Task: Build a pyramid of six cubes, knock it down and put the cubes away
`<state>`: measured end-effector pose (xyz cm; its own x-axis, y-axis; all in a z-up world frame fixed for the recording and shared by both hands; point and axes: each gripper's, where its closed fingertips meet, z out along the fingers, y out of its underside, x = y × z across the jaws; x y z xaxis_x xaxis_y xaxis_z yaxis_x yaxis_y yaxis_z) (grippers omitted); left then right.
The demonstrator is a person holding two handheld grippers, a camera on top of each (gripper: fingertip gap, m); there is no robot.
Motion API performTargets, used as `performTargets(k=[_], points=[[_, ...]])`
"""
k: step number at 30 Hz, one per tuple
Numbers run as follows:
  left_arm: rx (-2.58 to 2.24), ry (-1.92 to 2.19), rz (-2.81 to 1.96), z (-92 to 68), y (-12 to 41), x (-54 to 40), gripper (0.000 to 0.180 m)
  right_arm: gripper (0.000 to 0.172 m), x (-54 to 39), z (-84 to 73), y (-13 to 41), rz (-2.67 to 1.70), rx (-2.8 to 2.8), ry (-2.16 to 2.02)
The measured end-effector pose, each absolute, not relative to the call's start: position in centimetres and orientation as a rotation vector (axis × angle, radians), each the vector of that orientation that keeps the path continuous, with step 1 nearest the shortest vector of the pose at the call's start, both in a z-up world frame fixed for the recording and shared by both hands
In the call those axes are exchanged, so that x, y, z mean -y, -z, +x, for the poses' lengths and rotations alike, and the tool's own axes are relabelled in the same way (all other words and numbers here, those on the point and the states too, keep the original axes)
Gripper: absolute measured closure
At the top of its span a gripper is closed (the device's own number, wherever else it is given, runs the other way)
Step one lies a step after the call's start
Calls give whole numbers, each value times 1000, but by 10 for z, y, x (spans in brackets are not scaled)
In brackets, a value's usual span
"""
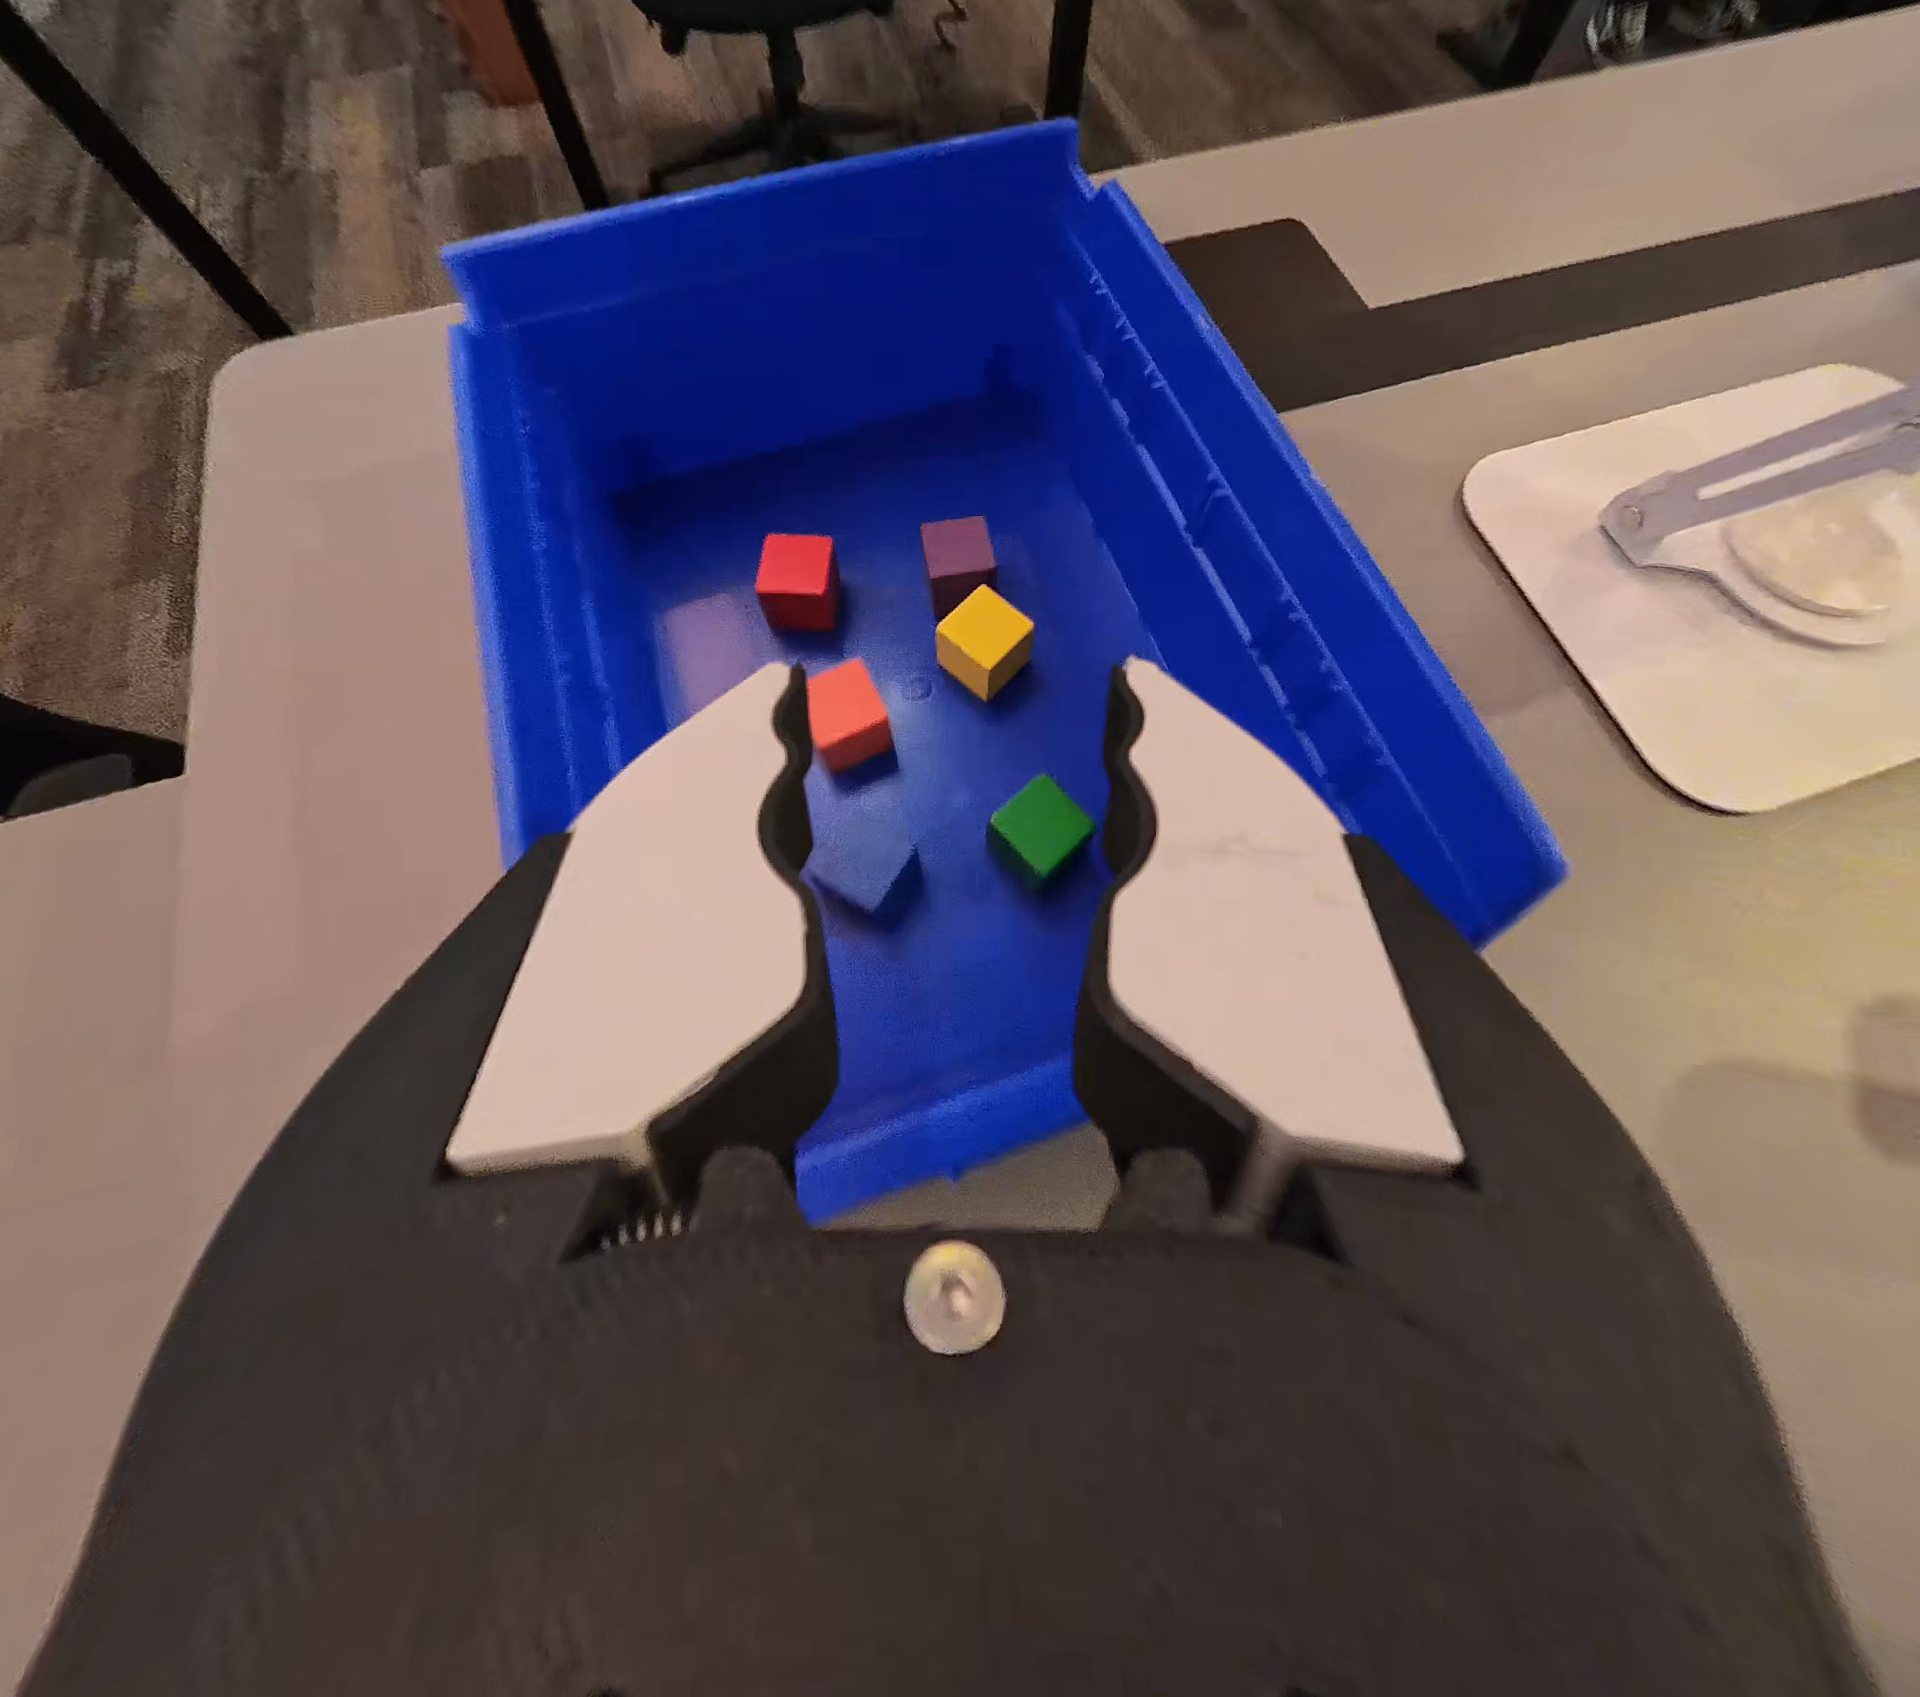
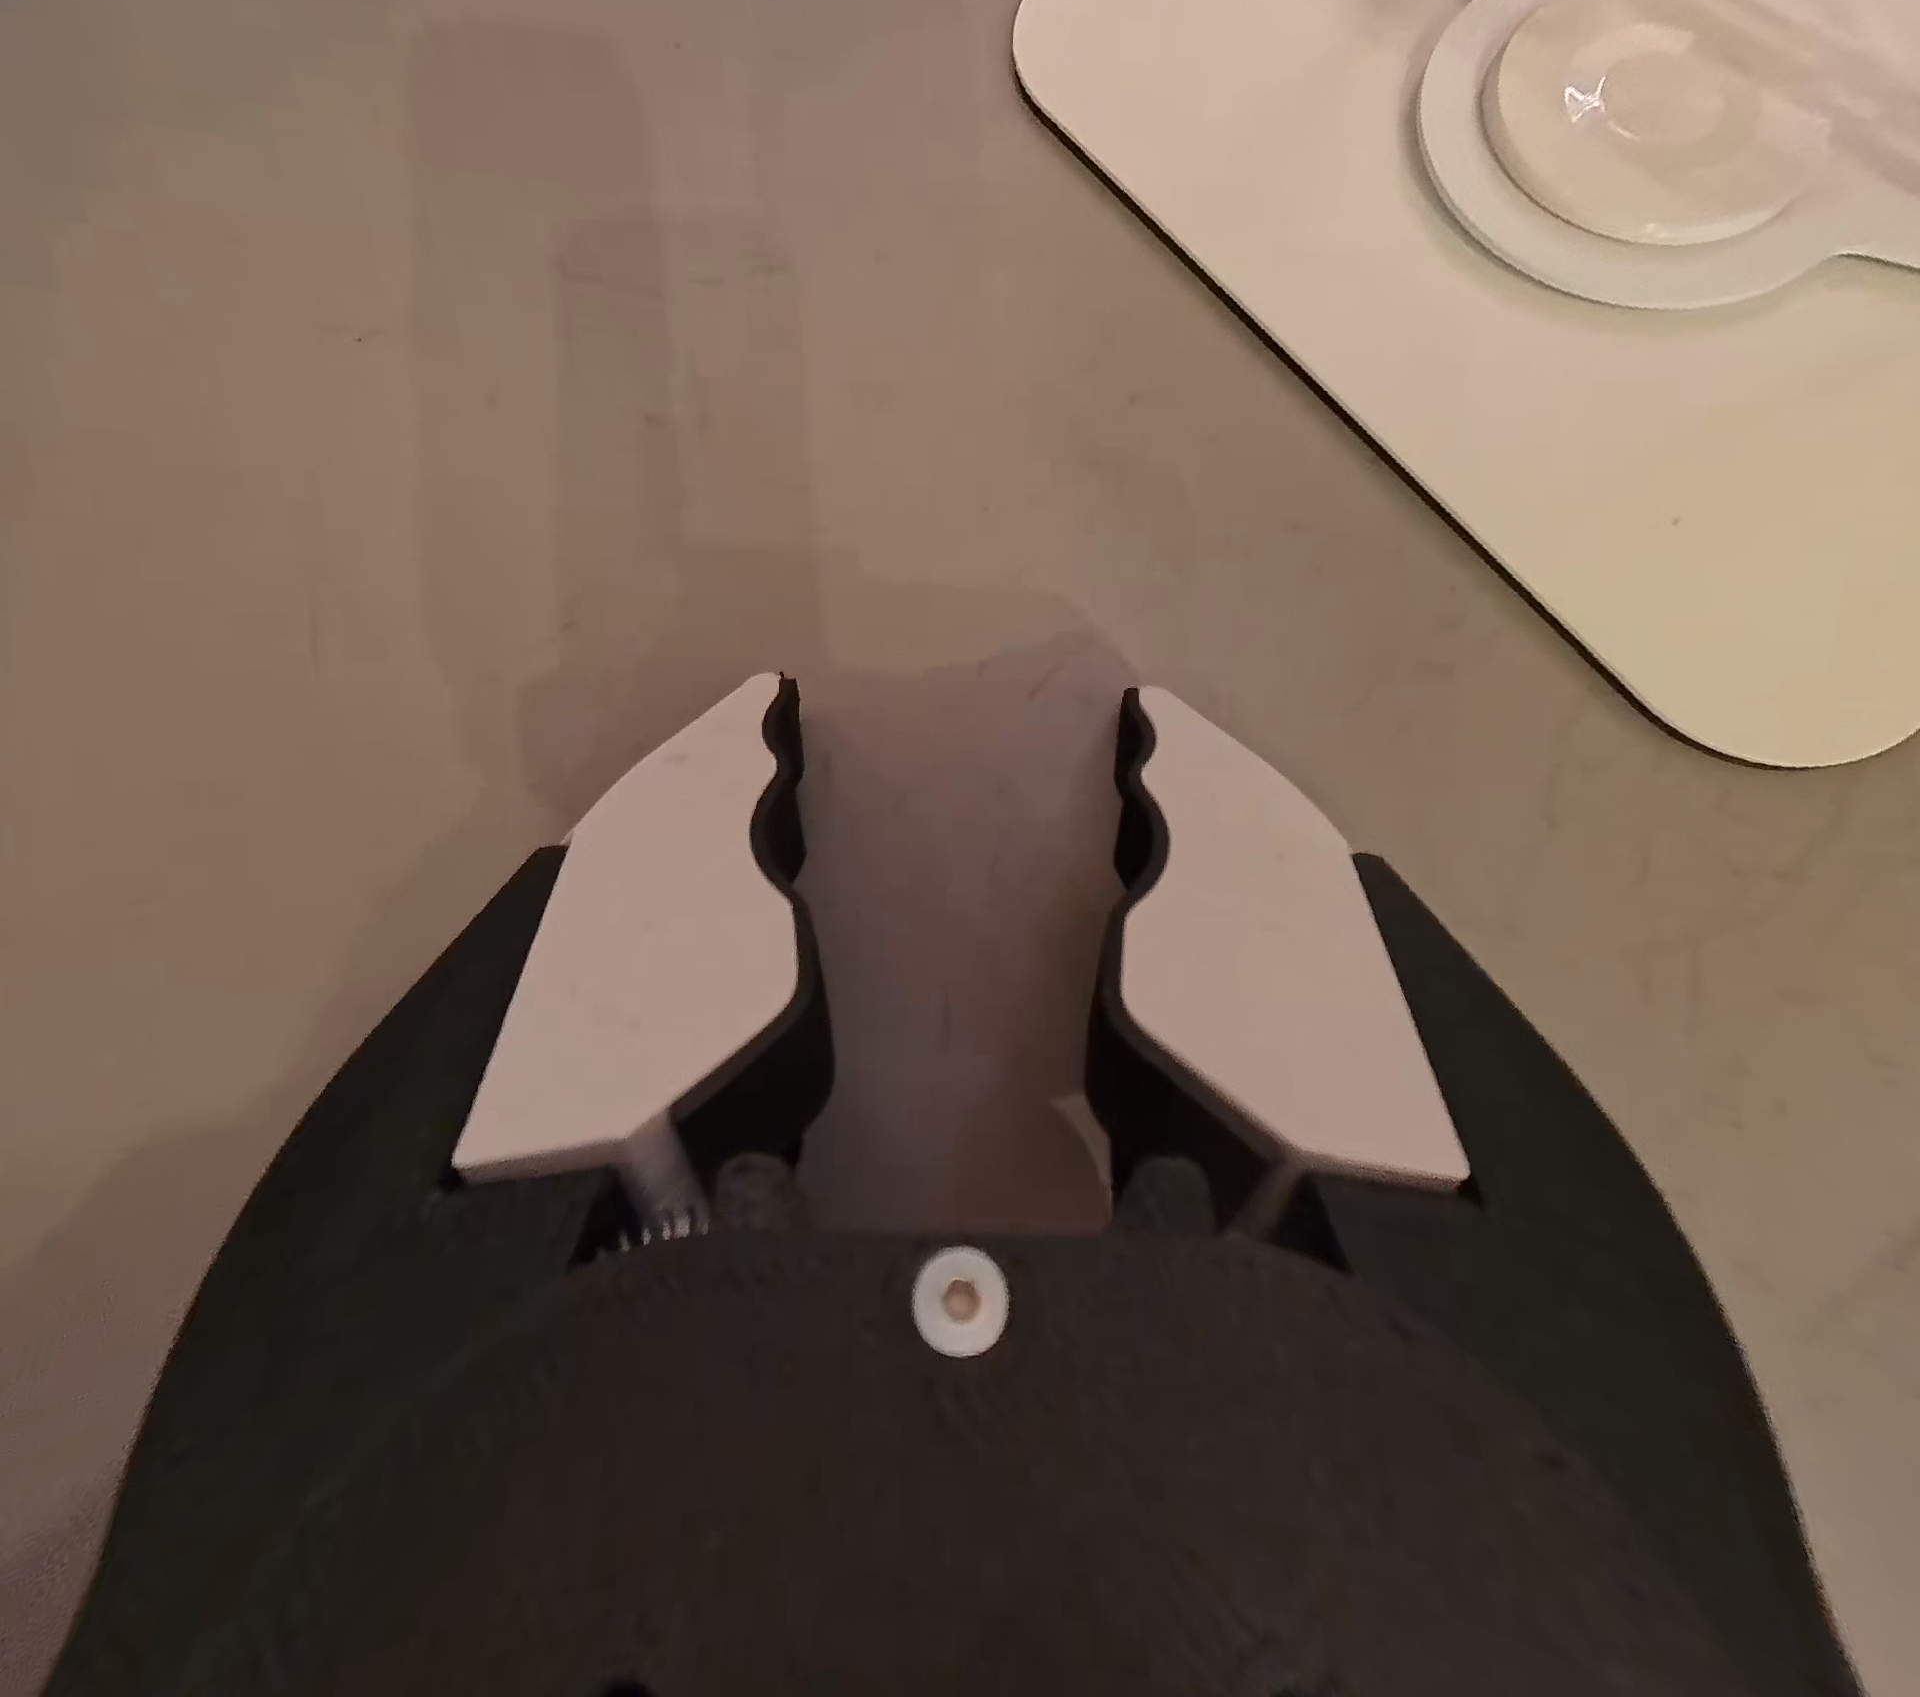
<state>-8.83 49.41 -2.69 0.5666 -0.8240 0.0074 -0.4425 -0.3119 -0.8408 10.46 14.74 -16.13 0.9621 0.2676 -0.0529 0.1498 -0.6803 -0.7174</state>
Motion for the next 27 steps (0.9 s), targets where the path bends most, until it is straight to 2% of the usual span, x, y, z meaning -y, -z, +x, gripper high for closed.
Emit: performTargets(k=[4, 10, 14, 16, 18, 22, 27], points=[[-1124, 539, -2035, -44, 49, -516, 133, 114, -147, 105, 161, -2328, 296, -191], [-1188, 427, -2286, 0, 106, -542, 123, 119, -148, 106, 161, -2328, 290, -183], [-1212, 310, -2419, 7, 142, -552, 124, 119, -148, 107, 161, -2328, 289, -181], [-1229, 282, -2453, 10, 153, -553, 131, 120, -149, 107, 161, -2328, 288, -179], [-1284, 259, -2463, 15, 162, -550, 153, 121, -149, 108, 161, -2329, 285, -176], [-1310, 251, -2398, 23, 150, -551, 153, 121, -149, 108, 161, -2329, 286, -176], [-1313, 352, -2233, 13, 79, -524, 152, 120, -149, 108, 161, -2328, 288, -181]])
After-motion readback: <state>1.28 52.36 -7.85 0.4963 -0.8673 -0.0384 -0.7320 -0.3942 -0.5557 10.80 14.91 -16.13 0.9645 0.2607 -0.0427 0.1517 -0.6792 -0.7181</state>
